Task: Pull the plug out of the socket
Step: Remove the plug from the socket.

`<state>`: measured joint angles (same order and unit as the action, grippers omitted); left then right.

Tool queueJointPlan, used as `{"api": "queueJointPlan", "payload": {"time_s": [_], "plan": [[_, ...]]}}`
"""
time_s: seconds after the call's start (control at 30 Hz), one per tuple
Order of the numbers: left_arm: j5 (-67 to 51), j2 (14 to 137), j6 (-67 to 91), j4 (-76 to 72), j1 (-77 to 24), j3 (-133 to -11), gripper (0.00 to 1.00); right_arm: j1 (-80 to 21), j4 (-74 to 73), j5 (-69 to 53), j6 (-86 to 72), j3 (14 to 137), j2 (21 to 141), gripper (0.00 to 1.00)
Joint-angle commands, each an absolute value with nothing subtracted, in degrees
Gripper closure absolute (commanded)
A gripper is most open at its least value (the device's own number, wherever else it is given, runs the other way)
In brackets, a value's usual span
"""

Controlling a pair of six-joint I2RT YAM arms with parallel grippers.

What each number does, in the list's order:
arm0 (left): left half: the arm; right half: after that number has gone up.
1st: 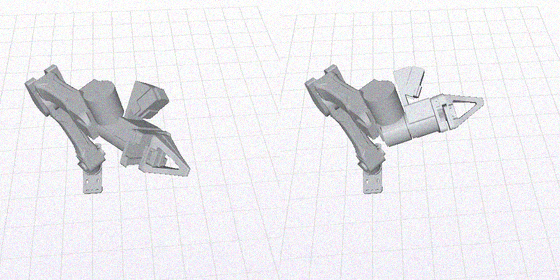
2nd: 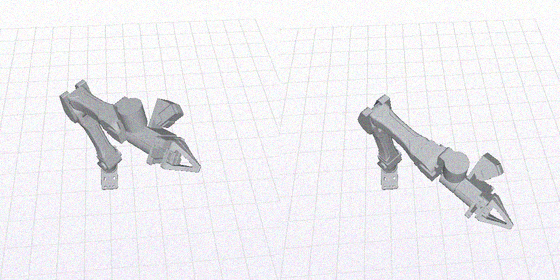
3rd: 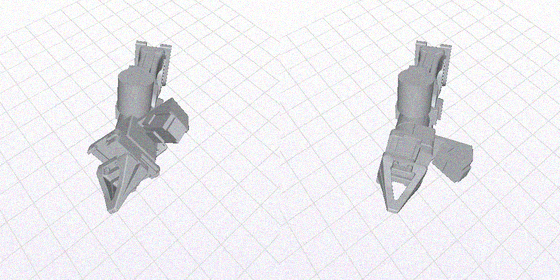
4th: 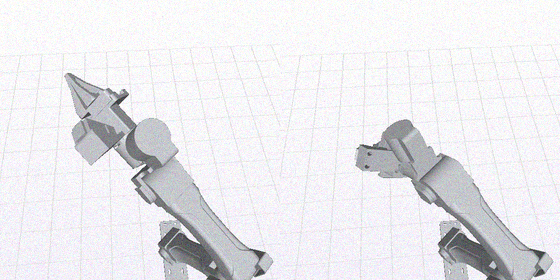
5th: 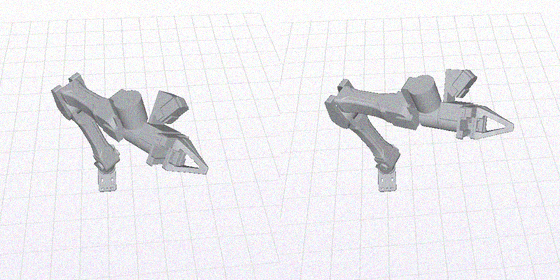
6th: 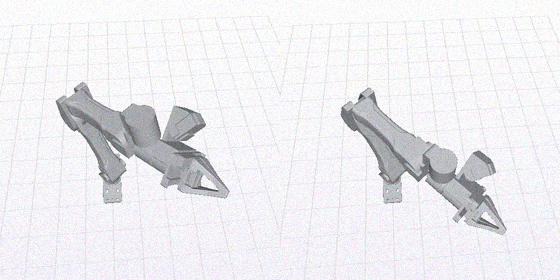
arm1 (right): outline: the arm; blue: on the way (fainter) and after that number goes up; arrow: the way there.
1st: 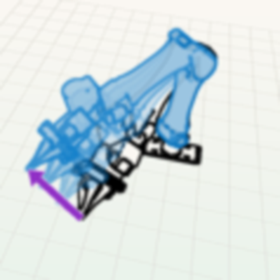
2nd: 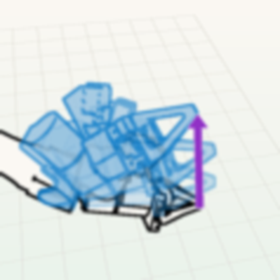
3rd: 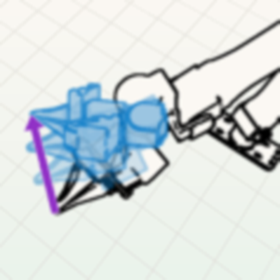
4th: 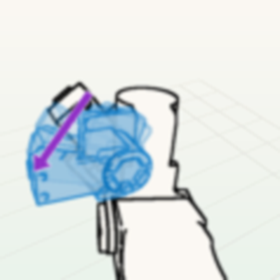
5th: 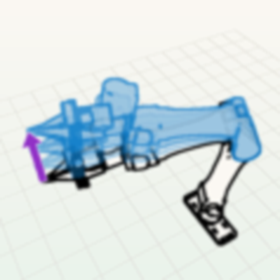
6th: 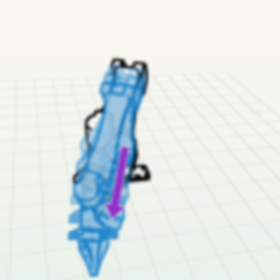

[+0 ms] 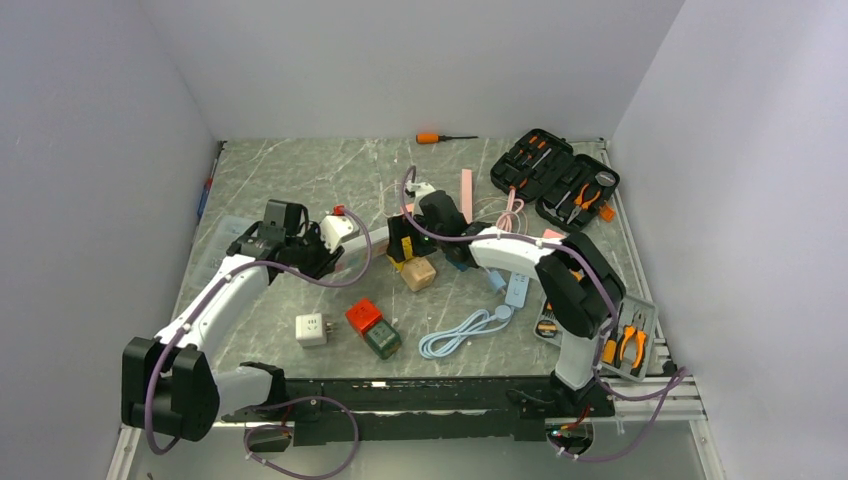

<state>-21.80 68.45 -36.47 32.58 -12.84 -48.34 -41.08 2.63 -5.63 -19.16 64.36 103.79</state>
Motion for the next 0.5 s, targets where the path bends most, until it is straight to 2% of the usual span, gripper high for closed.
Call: {"api": "queueJointPlan", "payload": {"time_s": [0.0,0.13,0.23,0.47], "plan": [[-25.01,65.97,-37.5,32.29,-13.27,-48.69,1.0,-40.78,3.87,-7.52,-18.19,68.19,106.64,0.0],[-24.98,65.75,-36.6,31.56,-13.27,-48.39,1.0,-41.09,5.26,-8.03,-19.75,68.6,108.75,0.04],[-24.51,65.83,-35.94,30.8,-13.27,-48.02,1.0,-42.26,6.21,-6.43,-20.46,68.09,109.73,0.11],[-24.59,66.0,-34.85,29.68,-13.27,-47.73,1.0,-45.54,7.87,-1.23,-20.76,67.21,110.27,0.38]]}}
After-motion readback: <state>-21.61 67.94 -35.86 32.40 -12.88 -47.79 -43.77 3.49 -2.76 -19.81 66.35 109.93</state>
